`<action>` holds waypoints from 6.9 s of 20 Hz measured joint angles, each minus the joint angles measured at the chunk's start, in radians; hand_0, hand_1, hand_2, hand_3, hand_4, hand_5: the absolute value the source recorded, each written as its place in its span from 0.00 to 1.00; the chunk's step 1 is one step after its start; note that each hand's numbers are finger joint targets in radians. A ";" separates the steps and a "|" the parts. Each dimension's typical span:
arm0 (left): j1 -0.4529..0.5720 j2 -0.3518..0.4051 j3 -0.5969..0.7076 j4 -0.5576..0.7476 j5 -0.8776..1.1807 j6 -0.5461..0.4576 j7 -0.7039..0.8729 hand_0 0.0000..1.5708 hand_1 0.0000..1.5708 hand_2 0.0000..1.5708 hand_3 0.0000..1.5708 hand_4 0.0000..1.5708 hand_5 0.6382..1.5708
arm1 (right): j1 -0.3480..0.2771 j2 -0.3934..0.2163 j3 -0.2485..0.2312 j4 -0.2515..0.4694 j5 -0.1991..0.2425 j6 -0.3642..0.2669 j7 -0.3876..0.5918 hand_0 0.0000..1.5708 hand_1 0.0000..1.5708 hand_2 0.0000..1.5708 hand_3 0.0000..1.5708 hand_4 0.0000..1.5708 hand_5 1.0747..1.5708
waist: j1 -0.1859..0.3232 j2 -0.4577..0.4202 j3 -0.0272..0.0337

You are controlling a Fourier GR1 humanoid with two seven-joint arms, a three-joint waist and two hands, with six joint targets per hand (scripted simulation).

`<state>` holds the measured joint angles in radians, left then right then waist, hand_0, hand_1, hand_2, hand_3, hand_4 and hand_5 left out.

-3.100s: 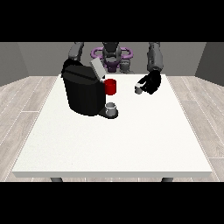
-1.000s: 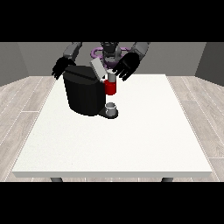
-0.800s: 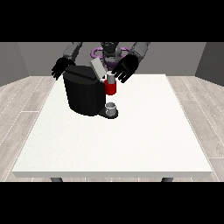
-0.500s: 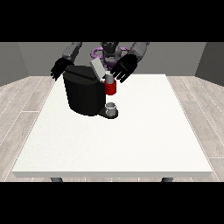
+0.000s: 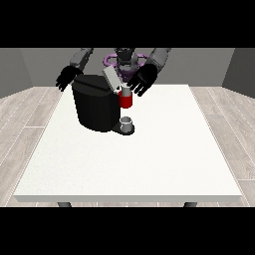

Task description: Insert the coffee pod into the coffee machine and close the lid

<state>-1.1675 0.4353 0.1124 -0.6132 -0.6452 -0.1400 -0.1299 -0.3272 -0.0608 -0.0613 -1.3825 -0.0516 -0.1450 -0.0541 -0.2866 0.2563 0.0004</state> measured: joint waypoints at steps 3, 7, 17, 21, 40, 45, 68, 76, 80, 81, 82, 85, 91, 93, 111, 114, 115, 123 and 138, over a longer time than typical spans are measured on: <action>-0.010 -0.010 -0.002 -0.001 -0.006 0.001 0.011 0.80 0.80 0.82 0.75 0.31 1.00 | -0.007 0.003 -0.005 0.012 0.000 -0.005 -0.011 0.00 0.00 0.00 0.00 0.29 1.00 | 0.003 0.009 -0.0001; -0.005 -0.016 -0.004 -0.002 -0.010 -0.003 0.011 0.78 0.78 0.80 0.73 0.30 1.00 | 0.006 0.020 0.006 0.018 0.012 -0.021 -0.024 0.00 0.00 0.00 0.00 0.26 1.00 | 0.011 0.000 0.0007; 0.002 -0.016 -0.008 0.002 -0.028 -0.008 0.009 0.69 0.69 0.72 0.61 0.26 1.00 | 0.012 0.012 -0.005 0.028 0.007 -0.021 -0.016 0.00 0.00 0.00 0.00 0.24 1.00 | 0.012 -0.001 0.0006; 0.005 -0.004 -0.005 0.005 -0.036 -0.001 -0.009 0.67 0.67 0.72 0.61 0.23 1.00 | 0.011 0.014 0.002 0.010 0.009 -0.021 -0.011 0.00 0.00 0.00 0.00 0.28 1.00 | 0.007 0.003 0.0008; -0.012 0.030 -0.051 -0.005 -0.102 -0.061 -0.057 0.00 0.00 0.00 0.00 0.00 1.00 | -0.016 0.010 -0.023 0.039 0.005 -0.036 -0.027 0.00 0.00 0.00 0.00 0.22 1.00 | 0.030 0.016 0.0013; 0.007 0.011 -0.056 -0.008 -0.111 -0.070 -0.039 0.00 0.00 0.00 0.00 0.00 1.00 | 0.009 0.002 -0.027 0.063 0.004 -0.026 -0.037 0.00 0.00 0.00 0.00 0.24 1.00 | 0.039 -0.024 0.0003; 0.390 -0.277 0.207 -0.069 0.261 -0.083 -0.095 0.00 0.00 0.00 0.00 0.09 1.00 | 0.255 -0.038 -0.076 0.086 -0.031 0.011 -0.041 0.00 0.00 0.00 0.00 0.23 1.00 | 0.245 -0.417 -0.0009; 0.537 -0.325 0.255 -0.096 0.364 -0.121 -0.102 0.00 0.00 0.00 0.00 0.00 1.00 | 0.223 -0.085 -0.031 -0.019 -0.031 0.079 0.030 0.00 0.00 0.00 0.00 0.00 1.00 | 0.302 -0.493 -0.0008; 0.593 -0.356 0.257 -0.135 0.403 -0.132 -0.118 0.00 0.00 0.00 0.00 0.09 1.00 | 0.170 -0.117 -0.036 -0.054 -0.046 0.113 0.061 0.00 0.00 0.00 0.00 0.00 1.00 | 0.336 -0.491 -0.0008; 0.596 -0.361 0.256 -0.148 0.415 -0.138 -0.115 0.00 0.00 0.00 0.00 0.09 1.00 | 0.159 -0.113 -0.030 -0.055 -0.043 0.114 0.055 0.00 0.00 0.00 0.00 0.00 1.00 | 0.347 -0.483 -0.0008; 0.611 -0.367 0.256 -0.158 0.426 -0.146 -0.108 0.00 0.00 0.00 0.00 0.02 1.00 | 0.166 -0.121 -0.030 -0.056 -0.050 0.136 0.047 0.00 0.00 0.00 0.00 0.00 1.00 | 0.353 -0.485 -0.0007; 0.655 -0.380 0.245 -0.197 0.448 -0.164 -0.105 0.00 0.00 0.00 0.00 0.00 1.00 | 0.132 -0.124 -0.012 -0.071 -0.040 0.142 0.082 0.00 0.00 0.00 0.00 0.00 1.00 | 0.378 -0.483 -0.0005; 0.714 -0.399 0.215 -0.318 0.499 -0.183 -0.062 0.00 0.00 0.00 0.00 0.00 1.00 | 0.083 -0.122 0.026 -0.075 -0.003 0.159 0.093 0.00 0.00 0.00 0.00 0.00 1.00 | 0.410 -0.452 -0.0003; 0.731 -0.409 0.202 -0.357 0.508 -0.170 -0.051 0.00 0.00 0.00 0.00 0.00 1.00 | 0.056 -0.115 0.036 -0.072 0.010 0.160 0.090 0.00 0.00 0.00 0.00 0.08 1.00 | 0.409 -0.426 -0.0002; 0.883 -0.387 0.089 -0.682 0.629 -0.119 0.049 0.00 0.00 0.00 0.00 0.00 1.00 | -0.146 -0.116 -0.037 0.163 -0.014 0.211 0.046 0.00 0.00 0.00 0.00 0.00 1.00 | 0.427 -0.264 -0.0004; 0.896 -0.376 0.084 -0.711 0.640 -0.114 0.049 0.00 0.00 0.00 0.00 0.00 1.00 | -0.180 -0.114 -0.034 0.201 0.002 0.209 0.036 0.00 0.00 0.00 0.00 0.00 1.00 | 0.420 -0.245 -0.0003; 0.906 -0.375 0.081 -0.729 0.646 -0.114 0.061 0.00 0.00 0.00 0.00 0.00 1.00 | -0.186 -0.114 -0.034 0.215 0.009 0.204 0.037 0.00 0.00 0.00 0.00 0.00 1.00 | 0.426 -0.249 -0.0004; 0.916 -0.355 0.073 -0.770 0.661 -0.090 0.057 0.00 0.00 0.00 0.00 0.00 1.00 | -0.268 -0.113 -0.035 0.281 0.039 0.204 -0.007 0.00 0.00 0.00 0.00 0.03 1.00 | 0.418 -0.208 -0.0038; 0.920 -0.332 0.069 -0.751 0.671 -0.056 0.038 0.00 0.00 0.00 0.00 0.10 1.00 | -0.346 -0.079 -0.005 0.345 0.090 0.197 -0.041 0.00 0.00 0.00 0.00 0.12 1.00 | 0.407 -0.189 -0.0037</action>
<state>-0.2475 0.1037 0.1814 -1.3638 0.0261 -0.1963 -0.0921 -0.6727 -0.1401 -0.0659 -1.0377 0.0384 0.0518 -0.0947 0.1199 0.0674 -0.0033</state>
